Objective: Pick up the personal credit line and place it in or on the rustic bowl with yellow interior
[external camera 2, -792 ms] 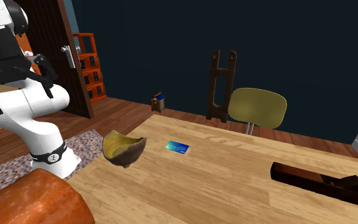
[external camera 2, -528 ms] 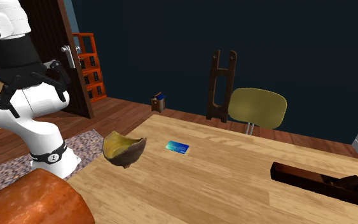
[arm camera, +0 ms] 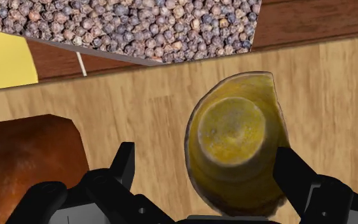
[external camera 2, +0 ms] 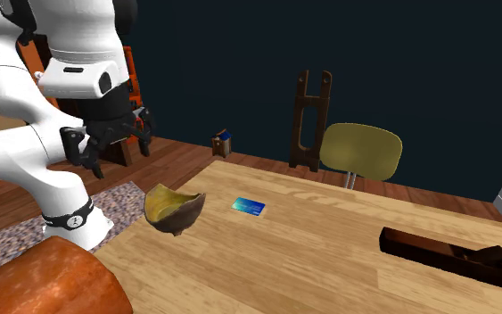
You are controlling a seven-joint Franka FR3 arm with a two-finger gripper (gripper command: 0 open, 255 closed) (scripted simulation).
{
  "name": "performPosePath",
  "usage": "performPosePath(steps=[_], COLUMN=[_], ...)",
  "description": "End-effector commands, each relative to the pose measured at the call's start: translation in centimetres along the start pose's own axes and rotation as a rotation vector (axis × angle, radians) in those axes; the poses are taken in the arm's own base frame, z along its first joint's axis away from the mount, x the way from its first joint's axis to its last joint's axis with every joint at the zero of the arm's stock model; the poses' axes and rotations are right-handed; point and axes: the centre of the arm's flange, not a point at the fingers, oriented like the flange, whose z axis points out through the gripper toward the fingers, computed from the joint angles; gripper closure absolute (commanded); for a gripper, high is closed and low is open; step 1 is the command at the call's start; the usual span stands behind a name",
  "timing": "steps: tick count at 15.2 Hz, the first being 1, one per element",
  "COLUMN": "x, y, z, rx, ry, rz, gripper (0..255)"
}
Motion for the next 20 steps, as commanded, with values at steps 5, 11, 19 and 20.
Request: performPosePath(steps=[5, 11, 19, 20], x=[4.1, 7.9, 12.4, 12.8], y=[-6.1, -12.3, -20.8, -21.7], z=[3.7, 7.4, 12.6, 13.2], rx=[-0.021, -0.042, -0.070, -0.074], ry=[0.002, 0.004, 0.005, 0.005], rz=[-0.048, -0.096, -0.160, -0.167], gripper=[0, 0, 0, 0])
